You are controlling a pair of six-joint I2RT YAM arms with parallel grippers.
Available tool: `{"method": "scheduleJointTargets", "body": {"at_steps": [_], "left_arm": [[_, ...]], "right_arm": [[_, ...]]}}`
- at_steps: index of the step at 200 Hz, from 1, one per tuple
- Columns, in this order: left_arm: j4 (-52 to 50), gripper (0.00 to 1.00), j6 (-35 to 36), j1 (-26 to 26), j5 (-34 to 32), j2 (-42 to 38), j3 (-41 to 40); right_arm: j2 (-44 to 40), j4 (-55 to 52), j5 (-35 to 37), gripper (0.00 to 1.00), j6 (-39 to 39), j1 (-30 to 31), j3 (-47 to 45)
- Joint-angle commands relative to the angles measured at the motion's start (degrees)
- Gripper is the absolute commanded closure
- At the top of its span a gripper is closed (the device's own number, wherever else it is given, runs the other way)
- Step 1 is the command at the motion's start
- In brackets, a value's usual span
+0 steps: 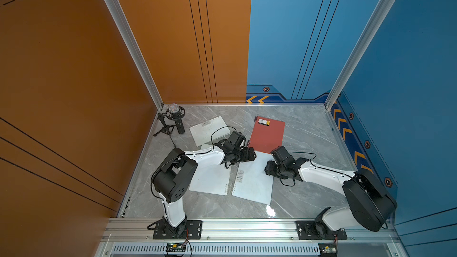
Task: Tear off pages from different notebooks
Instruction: Open the notebook at the center of the board.
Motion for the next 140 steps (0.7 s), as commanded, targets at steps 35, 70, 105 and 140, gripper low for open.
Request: {"method": "scheduleJointTargets", "body": {"at_steps": [35,70,105,140], "left_arm": [[-1.4,0.09,-0.3,-0.2,-1.2,-0.5,-1.6],[-1.4,0.09,-0.3,-0.1,-1.0,-0.1,-1.6],[-1.4,0.09,-0.5,0.4,-0.9,-1.0,-1.6],[-1.4,0.04,-0.4,1.3,-0.8,-3.1,-1.6]], "right_arm": [[-0.1,3.2,-1.3,0.50,2.2,0.3,-0.6],[-1.1,2.7,-1.2,0.54,2.0,0.2,0.5],[-2.4,0.0,-1.3,0.56,0.5,0.3,3.3],[-3.2,-2.4,-1.1,0.56,-0.9,0.3,6.3]]}}
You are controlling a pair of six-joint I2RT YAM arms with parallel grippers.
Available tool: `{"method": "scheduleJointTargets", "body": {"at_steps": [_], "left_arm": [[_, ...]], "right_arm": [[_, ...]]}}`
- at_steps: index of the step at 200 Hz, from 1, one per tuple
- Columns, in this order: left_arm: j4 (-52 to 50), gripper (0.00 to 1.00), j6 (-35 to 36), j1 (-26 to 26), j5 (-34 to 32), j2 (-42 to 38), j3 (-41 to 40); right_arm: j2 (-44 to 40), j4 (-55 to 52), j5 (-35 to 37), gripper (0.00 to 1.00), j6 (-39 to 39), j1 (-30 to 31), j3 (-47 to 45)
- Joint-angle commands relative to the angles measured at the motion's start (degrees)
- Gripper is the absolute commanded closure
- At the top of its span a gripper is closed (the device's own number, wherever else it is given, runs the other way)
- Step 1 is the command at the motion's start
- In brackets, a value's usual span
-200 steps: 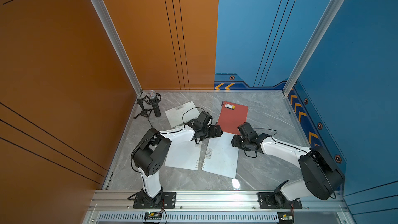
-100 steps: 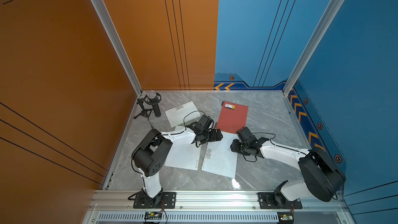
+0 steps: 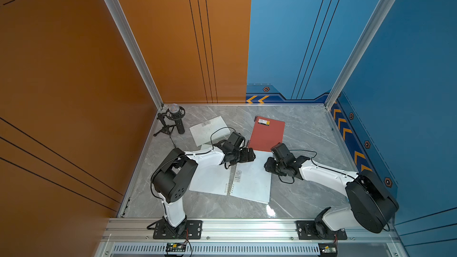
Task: Tear off pages from different notebooks
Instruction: Open the notebook at the center of the board.
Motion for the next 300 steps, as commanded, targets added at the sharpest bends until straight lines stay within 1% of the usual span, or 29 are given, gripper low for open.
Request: {"method": "scheduleJointTargets", "body": {"at_steps": [1,32,60,76,93,96,102,105,113,133,149,170,186,199,204,221,236,242,259,273,300], "left_arm": [[-1.4,0.04,-0.2,0.9,-0.4,-2.7,-0.9],[-1.4,0.00,-0.2,2.0,0.0,-4.8,-0.6],[-1.4,0.02,-0.8,3.7,0.5,-7.6,-0.6],[-1.4,0.02,-1.2,5.1,0.5,-10.3,-0.9],[-1.5,0.02,-1.7,6.9,0.0,-14.1,-0.9],[-1.4,0.02,-1.9,7.3,-0.1,-14.9,-2.4],[-1.4,0.02,-2.2,8.1,-0.3,-16.4,-2.9],[-1.4,0.02,-2.4,8.6,-0.3,-17.2,-3.0],[-1.4,0.02,-2.9,9.7,-0.6,-19.4,-3.5],[-1.3,0.02,-3.2,12.3,-1.1,-24.3,-4.8],[-1.3,0.02,-3.4,14.3,-0.1,-26.5,-6.1],[-1.3,0.02,-4.1,16.6,2.2,-26.8,-8.3],[-1.3,0.02,-4.6,17.5,3.1,-26.4,-10.3],[-0.8,0.02,-5.0,18.3,3.6,-26.6,-12.1],[-0.5,0.02,-5.1,18.7,3.6,-26.7,-12.7],[-0.1,0.02,-5.4,19.5,3.7,-27.2,-13.9],[0.0,0.02,-5.4,19.8,3.9,-27.1,-14.1],[0.0,0.02,-5.4,19.8,4.0,-26.9,-14.2],[0.3,0.02,-5.8,19.8,4.3,-26.1,-14.2],[0.4,0.02,-6.0,19.8,4.0,-26.1,-14.4],[0.7,0.02,-6.3,19.8,3.3,-26.7,-14.6]], "right_arm": [[-1.8,-2.1,-0.7,0.56,-1.9,0.4,3.2],[-2.1,-3.0,-0.6,0.57,-2.1,0.7,4.8],[-3.4,-2.6,-0.9,0.57,-2.4,1.7,6.3],[-3.8,-0.7,-2.6,0.56,-2.6,2.7,7.4],[-2.9,1.9,-5.3,0.53,-3.1,4.4,9.4],[-2.7,2.3,-5.7,0.52,-3.2,4.7,9.9],[-2.1,3.2,-6.6,0.51,-3.4,4.7,10.6],[-1.7,4.0,-7.3,0.50,-3.5,6.3,11.2],[-0.9,5.3,-8.3,0.48,-3.7,7.3,12.2],[2.0,9.6,-11.7,0.41,-4.6,9.3,15.5],[5.0,12.2,-14.7,0.37,-5.8,11.2,18.5],[8.8,11.8,-15.8,0.34,-7.7,13.1,22.4],[11.0,12.0,-17.1,0.33,-8.2,13.5,23.6],[11.9,13.2,-19.2,0.29,-8.7,13.7,23.7],[12.0,13.6,-19.7,0.26,-9.1,13.8,23.6],[11.2,14.8,-21.3,0.19,-10.7,14.1,23.0],[10.3,16.6,-23.3,0.06,-11.5,14.3,21.8],[9.9,17.3,-24.3,0.03,-11.8,14.3,21.4],[8.5,18.6,-25.8,0.00,-12.5,14.4,20.2],[7.8,17.3,-25.8,0.00,-13.7,14.4,20.6],[7.4,19.1,-29.3,0.00,-14.4,14.7,20.8]]}}
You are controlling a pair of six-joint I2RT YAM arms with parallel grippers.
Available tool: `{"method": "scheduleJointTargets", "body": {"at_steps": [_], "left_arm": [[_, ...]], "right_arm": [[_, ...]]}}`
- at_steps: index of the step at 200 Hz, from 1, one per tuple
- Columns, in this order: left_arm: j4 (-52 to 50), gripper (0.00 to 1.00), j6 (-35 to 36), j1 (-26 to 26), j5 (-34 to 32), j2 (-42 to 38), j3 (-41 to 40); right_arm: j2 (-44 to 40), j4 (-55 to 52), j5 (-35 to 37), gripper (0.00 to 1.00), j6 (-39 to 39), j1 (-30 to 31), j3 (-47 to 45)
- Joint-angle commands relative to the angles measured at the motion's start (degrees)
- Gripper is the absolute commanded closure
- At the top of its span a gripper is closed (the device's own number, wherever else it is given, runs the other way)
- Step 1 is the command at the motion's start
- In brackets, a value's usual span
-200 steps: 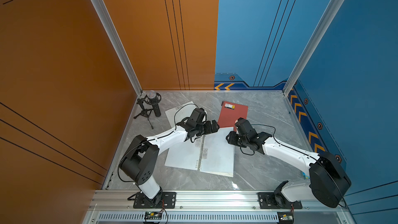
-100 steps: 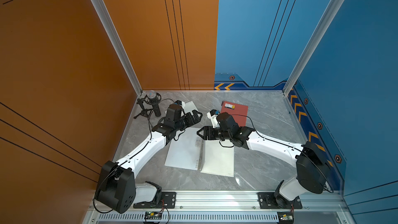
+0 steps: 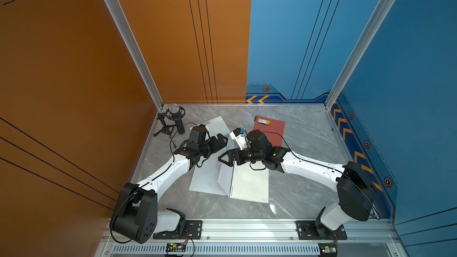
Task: Tear off pages from different notebooks
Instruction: Open the notebook at the center of the board.
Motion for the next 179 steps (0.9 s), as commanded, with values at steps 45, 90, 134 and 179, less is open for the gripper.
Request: {"method": "scheduleJointTargets", "body": {"at_steps": [45,90,134,179], "left_arm": [[0.6,0.02,-1.9,0.6,0.1,-1.5,-1.8],[1.1,0.02,-4.4,0.5,-0.9,-3.5,-2.4],[1.5,0.02,-6.0,-1.0,-4.5,-7.1,-3.1],[1.4,0.02,-7.8,-3.1,-6.3,-7.8,-3.2]], "right_arm": [[-10.0,4.9,-0.7,0.03,-1.1,-4.9,-9.1],[-18.0,-8.4,14.8,0.25,1.3,-16.7,-17.5],[-11.5,-17.2,20.5,0.44,2.6,-22.1,-18.4],[-2.2,-17.2,21.1,0.48,2.7,-20.7,-14.8]]}}
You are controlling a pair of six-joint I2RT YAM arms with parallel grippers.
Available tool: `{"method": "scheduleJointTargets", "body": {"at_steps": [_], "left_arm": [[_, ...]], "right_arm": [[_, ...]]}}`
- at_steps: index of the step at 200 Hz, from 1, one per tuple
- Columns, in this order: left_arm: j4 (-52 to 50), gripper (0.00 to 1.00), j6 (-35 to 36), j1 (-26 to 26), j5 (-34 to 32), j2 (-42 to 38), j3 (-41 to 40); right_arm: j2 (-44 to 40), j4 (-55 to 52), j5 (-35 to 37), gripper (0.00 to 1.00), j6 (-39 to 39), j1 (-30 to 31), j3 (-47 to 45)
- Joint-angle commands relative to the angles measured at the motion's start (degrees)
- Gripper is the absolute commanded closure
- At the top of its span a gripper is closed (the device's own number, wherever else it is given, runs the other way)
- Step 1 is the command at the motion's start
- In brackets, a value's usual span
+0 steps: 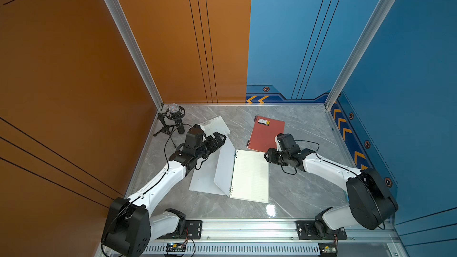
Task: Tear off pages from different notebooks
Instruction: Open the notebook at the center of the board.
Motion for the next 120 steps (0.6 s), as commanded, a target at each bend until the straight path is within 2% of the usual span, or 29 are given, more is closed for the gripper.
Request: {"method": "scheduleJointTargets", "body": {"at_steps": [1,52,120], "left_arm": [[0.2,0.02,-1.1,-1.8,-2.6,-0.2,-0.8],[0.2,0.02,-0.4,-2.9,-2.6,1.1,-0.4],[0.2,0.02,0.6,-2.8,-2.3,2.0,-0.4]], "right_arm": [[3.4,-2.7,2.3,0.48,0.4,0.5,2.5],[6.3,-0.3,1.3,0.54,0.9,2.3,3.8],[8.6,-1.1,2.0,0.54,0.5,3.6,5.8]]}}
